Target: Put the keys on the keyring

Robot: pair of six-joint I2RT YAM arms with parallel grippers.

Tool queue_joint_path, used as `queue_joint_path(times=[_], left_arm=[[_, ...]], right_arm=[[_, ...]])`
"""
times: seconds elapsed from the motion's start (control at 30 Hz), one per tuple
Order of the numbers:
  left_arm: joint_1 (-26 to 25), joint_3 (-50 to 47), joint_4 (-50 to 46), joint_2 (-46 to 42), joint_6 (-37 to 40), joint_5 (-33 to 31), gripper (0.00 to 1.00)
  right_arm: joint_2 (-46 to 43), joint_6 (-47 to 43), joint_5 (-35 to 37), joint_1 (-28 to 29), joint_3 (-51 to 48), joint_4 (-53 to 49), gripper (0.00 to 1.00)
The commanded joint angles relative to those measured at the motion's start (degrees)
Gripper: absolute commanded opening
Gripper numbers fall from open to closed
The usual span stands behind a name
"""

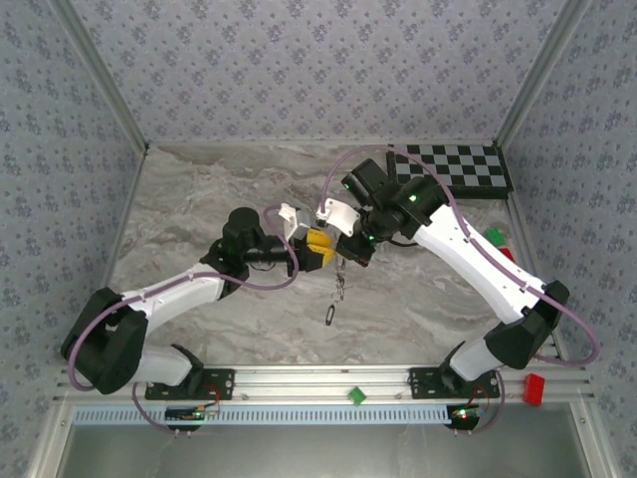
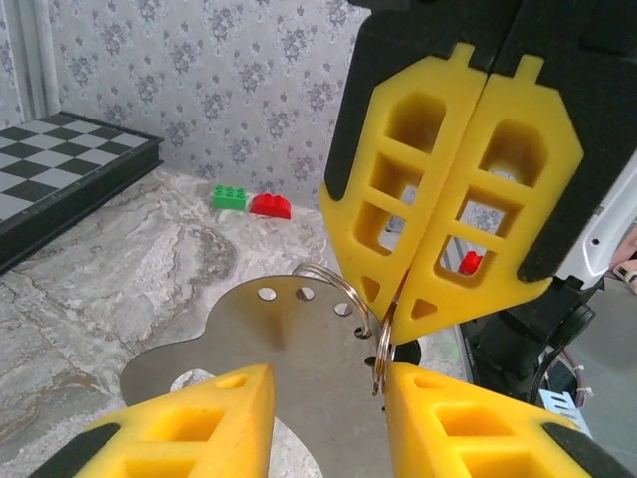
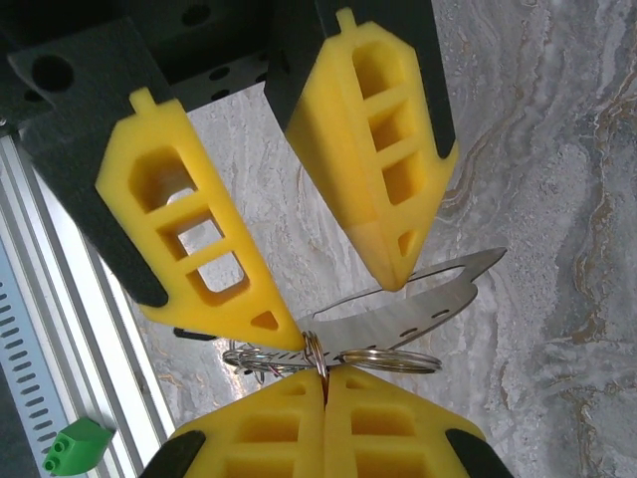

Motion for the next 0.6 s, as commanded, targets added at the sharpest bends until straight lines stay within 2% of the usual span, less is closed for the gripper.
queue_joint_path(times=[0.0,0.17,0.23,0.4,0.43,0.47,0.57], left_arm=[[-0.7,2.8,0.9,0.7,0.8,1.9,0.33],[-1.0,2.8,2.5,1.0,0.0,2.2,0.32],[-1.1,2.7,2.8,1.1,-0.2,2.4,0.28],[-1.4,2.9,3.9,1.6,-0.7,3.8,0.25],[-1.4,2.9,4.0,1.7,-0.8,4.0,0.22],[-1.5,3.0,4.0,1.8,-0.8,4.3,0.15],[-1.5,2.9,4.3,1.6,-0.8,4.3,0.0]], right_arm=[[0.9,-0.7,-1.8,0.5,1.7,-0.5,0.0],[1.5,-0.9,-2.5,0.9,1.7,-0.5,0.0],[1.7,-0.9,-2.6,1.1,1.7,-0.4,0.0],[1.7,-1.1,-3.6,1.1,1.9,-0.2,0.0],[1.7,-1.1,-3.8,1.2,1.9,-0.3,0.0],[1.7,-1.2,-4.0,1.2,2.0,-0.4,0.0],[1.5,-1.3,-4.0,1.3,1.9,-0.4,0.0]])
